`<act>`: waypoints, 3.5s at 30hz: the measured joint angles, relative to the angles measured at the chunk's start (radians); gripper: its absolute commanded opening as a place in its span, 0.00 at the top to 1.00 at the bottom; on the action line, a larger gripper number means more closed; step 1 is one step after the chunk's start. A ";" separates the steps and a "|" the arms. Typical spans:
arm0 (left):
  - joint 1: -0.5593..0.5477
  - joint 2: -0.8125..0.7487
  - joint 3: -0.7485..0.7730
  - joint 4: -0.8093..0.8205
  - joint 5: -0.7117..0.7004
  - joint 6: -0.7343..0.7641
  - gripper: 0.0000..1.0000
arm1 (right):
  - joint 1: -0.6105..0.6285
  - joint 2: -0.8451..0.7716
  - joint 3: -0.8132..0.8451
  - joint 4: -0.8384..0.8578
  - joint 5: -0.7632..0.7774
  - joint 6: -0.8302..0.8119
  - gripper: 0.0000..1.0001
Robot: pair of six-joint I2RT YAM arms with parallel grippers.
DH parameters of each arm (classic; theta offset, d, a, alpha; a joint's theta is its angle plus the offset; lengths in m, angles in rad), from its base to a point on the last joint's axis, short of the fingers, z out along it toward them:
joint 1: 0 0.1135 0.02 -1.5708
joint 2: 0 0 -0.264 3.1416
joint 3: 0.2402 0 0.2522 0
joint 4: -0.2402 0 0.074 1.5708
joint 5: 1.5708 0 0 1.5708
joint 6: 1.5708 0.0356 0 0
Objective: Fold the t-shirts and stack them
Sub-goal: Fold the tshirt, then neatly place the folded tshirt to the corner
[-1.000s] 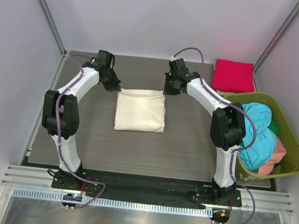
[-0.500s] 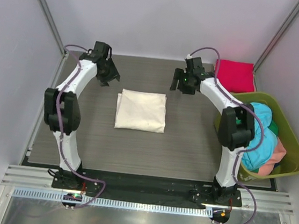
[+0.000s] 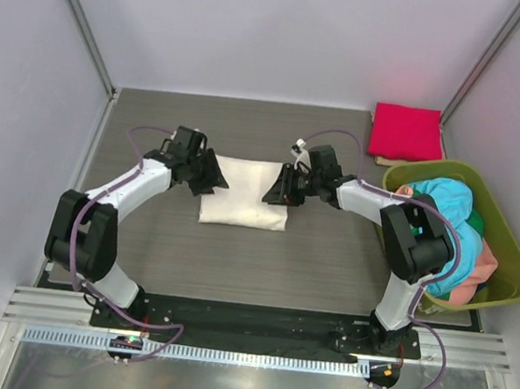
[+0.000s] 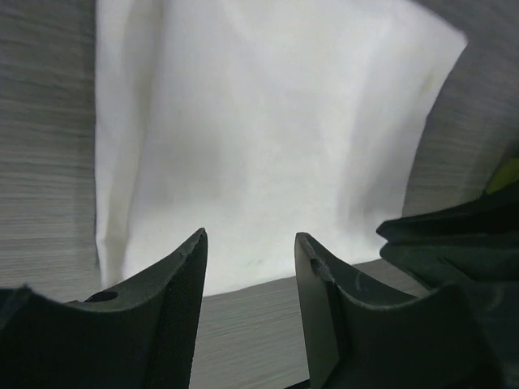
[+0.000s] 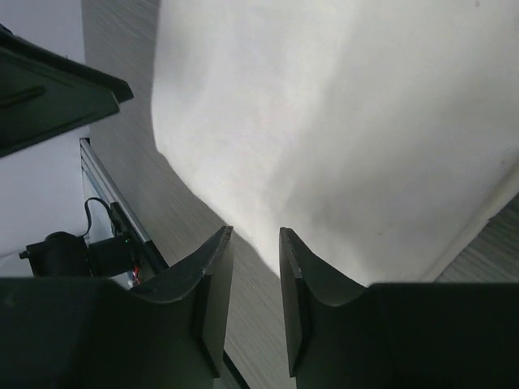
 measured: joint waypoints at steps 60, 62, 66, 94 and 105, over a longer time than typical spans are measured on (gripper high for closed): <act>-0.122 -0.489 -0.079 -0.427 -0.497 0.342 0.29 | -0.146 0.395 0.257 0.138 -0.012 -0.055 0.76; -0.122 -0.489 -0.079 -0.427 -0.497 0.343 0.29 | -0.146 0.403 0.238 0.187 -0.040 -0.035 0.92; -0.121 -0.490 -0.079 -0.427 -0.497 0.343 0.29 | -0.146 0.423 0.230 0.232 -0.095 0.007 0.99; -0.121 -0.521 -0.080 -0.413 -0.449 0.343 0.30 | -0.359 0.221 0.889 -0.603 0.687 -0.662 0.99; -0.121 -0.504 -0.080 -0.412 -0.444 0.344 0.30 | -0.419 0.261 1.031 -0.584 0.792 -0.852 0.99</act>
